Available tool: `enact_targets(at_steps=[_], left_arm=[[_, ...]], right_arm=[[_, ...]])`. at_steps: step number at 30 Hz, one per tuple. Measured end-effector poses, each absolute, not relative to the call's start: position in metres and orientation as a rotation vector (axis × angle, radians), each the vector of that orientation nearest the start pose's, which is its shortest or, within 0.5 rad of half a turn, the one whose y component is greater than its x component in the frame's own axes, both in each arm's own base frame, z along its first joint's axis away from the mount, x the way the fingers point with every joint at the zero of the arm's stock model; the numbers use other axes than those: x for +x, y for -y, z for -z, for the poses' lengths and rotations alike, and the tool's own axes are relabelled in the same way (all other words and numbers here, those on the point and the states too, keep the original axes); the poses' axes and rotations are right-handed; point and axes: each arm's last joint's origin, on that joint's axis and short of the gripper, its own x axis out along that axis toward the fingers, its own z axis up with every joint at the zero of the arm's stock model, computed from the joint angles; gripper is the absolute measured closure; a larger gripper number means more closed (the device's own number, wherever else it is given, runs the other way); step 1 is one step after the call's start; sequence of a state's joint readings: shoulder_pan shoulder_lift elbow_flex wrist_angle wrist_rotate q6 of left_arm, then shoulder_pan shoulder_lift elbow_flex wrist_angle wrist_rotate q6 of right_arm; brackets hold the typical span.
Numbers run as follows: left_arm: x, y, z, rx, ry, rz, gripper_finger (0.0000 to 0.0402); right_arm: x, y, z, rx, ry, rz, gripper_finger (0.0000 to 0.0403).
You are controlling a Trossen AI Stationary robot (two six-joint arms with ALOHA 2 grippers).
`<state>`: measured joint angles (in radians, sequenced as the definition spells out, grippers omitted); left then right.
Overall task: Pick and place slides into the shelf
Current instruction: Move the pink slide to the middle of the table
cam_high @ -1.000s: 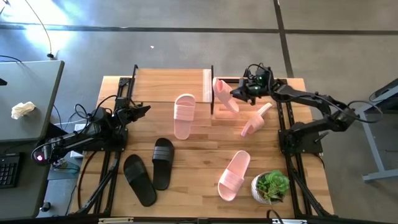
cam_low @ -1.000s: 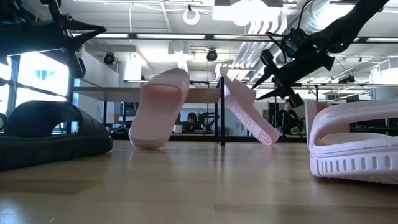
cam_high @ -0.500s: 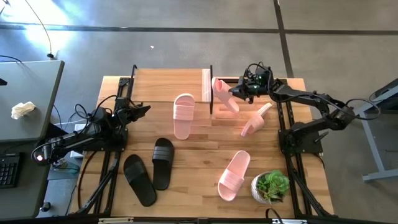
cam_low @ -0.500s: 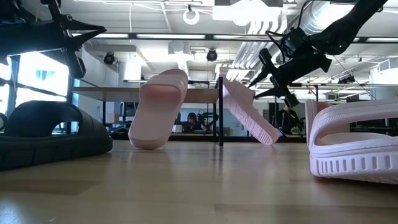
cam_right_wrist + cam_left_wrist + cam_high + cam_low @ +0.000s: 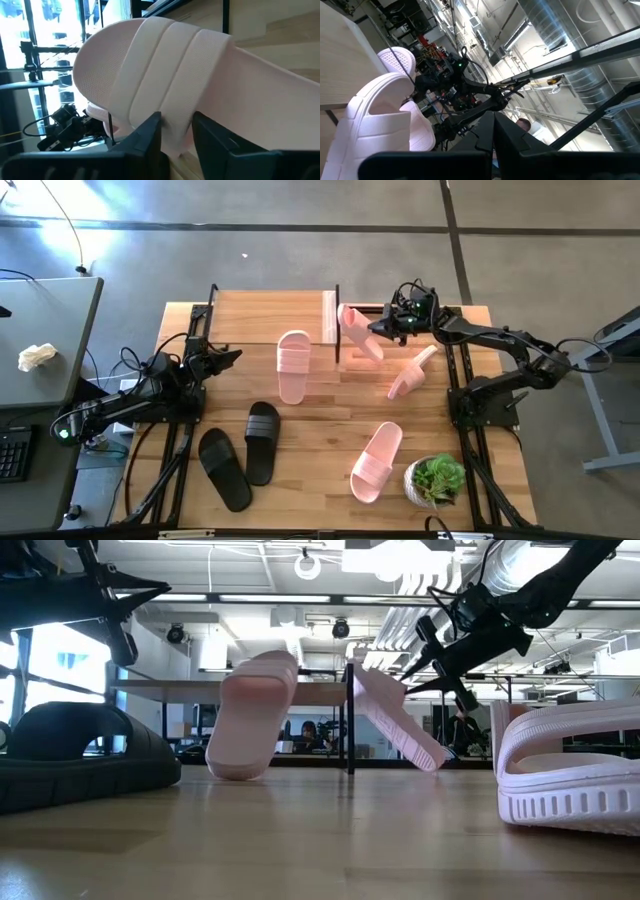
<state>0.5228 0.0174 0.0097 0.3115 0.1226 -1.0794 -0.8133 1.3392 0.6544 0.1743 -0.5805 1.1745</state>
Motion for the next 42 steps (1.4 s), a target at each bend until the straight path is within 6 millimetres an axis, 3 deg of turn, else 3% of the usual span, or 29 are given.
enact_targets(at_steps=[9, 14, 20, 33, 42], left_arm=[[0.083, -0.044, -0.195, -0.960, 0.471, -0.199, 0.0401], [0.083, -0.044, -0.195, -0.960, 0.471, -0.199, 0.0401], [0.083, -0.044, -0.195, -0.960, 0.471, -0.199, 0.0401], [0.083, -0.044, -0.195, -0.958, 0.474, -0.197, 0.0401], [0.079, -0.040, -0.208, -0.864, 0.566, -0.094, 0.0401]], right_arm=[[0.196, 0.184, -0.209, 1.442, -0.207, 0.426, 0.0397], [0.194, 0.181, -0.216, 1.422, -0.191, 0.410, 0.0400], [0.184, 0.171, -0.243, 1.357, -0.106, 0.367, 0.0402], [0.156, 0.120, -0.300, 1.217, 0.036, 0.227, 0.0403], [0.168, 0.081, -0.309, 1.238, -0.021, 0.078, 0.0403]])
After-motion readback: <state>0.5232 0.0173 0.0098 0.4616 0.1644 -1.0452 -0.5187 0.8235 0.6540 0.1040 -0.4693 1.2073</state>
